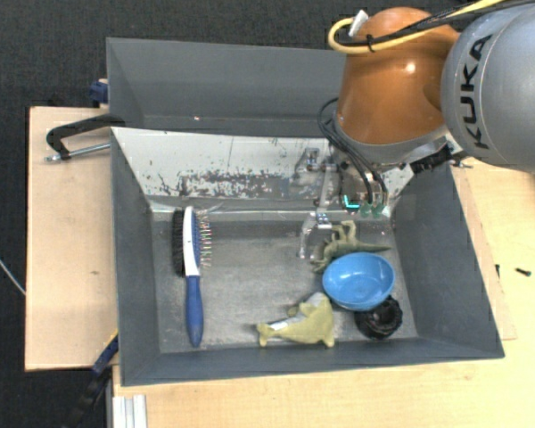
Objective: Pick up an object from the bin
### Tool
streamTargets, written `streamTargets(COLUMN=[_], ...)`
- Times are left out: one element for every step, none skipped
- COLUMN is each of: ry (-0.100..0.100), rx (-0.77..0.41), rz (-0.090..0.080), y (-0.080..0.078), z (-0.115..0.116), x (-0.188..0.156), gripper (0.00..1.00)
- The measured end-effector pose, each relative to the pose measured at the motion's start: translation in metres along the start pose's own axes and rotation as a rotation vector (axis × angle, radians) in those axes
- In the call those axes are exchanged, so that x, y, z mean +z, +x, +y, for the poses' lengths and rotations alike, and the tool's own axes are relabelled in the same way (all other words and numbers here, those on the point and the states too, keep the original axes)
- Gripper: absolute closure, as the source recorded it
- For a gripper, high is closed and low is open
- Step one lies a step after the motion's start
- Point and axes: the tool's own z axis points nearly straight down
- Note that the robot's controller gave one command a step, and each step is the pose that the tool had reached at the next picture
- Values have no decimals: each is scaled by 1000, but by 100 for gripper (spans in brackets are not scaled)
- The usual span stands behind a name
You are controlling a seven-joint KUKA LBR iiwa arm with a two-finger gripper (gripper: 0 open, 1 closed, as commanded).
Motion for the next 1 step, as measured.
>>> streamTargets(ry=[1], rx=[-80], rz=[4], y=[48], z=[-35], x=[127], gripper=[0])
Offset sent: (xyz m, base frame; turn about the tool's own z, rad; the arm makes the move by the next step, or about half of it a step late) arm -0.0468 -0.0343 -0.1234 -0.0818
